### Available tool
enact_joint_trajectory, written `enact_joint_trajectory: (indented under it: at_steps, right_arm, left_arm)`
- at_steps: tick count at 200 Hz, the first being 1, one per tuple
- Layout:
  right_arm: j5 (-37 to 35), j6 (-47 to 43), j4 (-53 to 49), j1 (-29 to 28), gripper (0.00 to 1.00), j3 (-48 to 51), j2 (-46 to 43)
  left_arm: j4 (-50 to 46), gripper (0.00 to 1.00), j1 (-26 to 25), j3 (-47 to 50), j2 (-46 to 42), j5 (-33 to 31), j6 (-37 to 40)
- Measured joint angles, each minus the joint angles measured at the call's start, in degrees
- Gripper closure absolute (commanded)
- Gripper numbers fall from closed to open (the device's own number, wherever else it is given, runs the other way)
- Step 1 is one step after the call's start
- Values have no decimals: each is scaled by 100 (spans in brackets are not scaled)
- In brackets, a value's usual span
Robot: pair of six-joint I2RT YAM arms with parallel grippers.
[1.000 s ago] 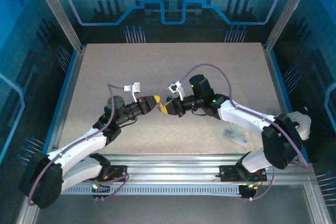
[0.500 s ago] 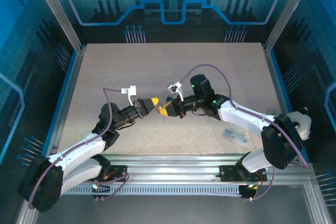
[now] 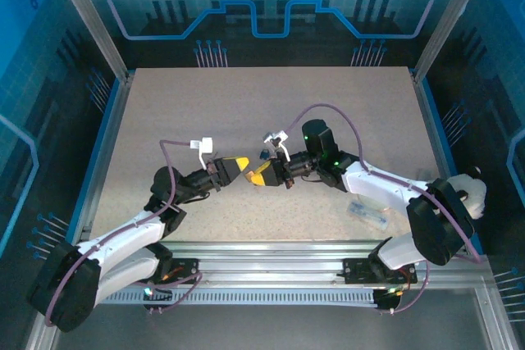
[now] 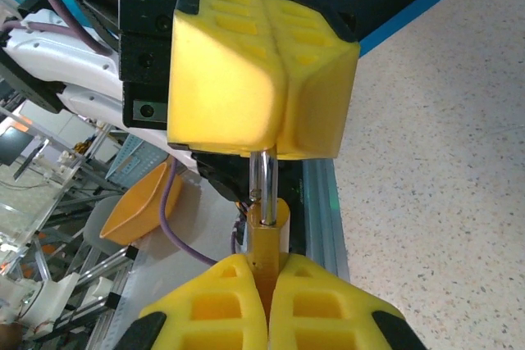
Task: Lock with the key
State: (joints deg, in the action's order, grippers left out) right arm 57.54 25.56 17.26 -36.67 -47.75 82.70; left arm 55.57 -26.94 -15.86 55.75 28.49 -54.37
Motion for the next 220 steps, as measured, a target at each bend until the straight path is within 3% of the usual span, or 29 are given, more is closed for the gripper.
enact_joint_trajectory:
  at_steps: [140,220]
  right_arm:
    - [275,306,435,26,100,98,-11]
    - [299,573,732,79,100,203,-11]
  left_arm:
    - [1165,100,52,66,553,398,-531]
    - [1333,100,55,66,669,439,-575]
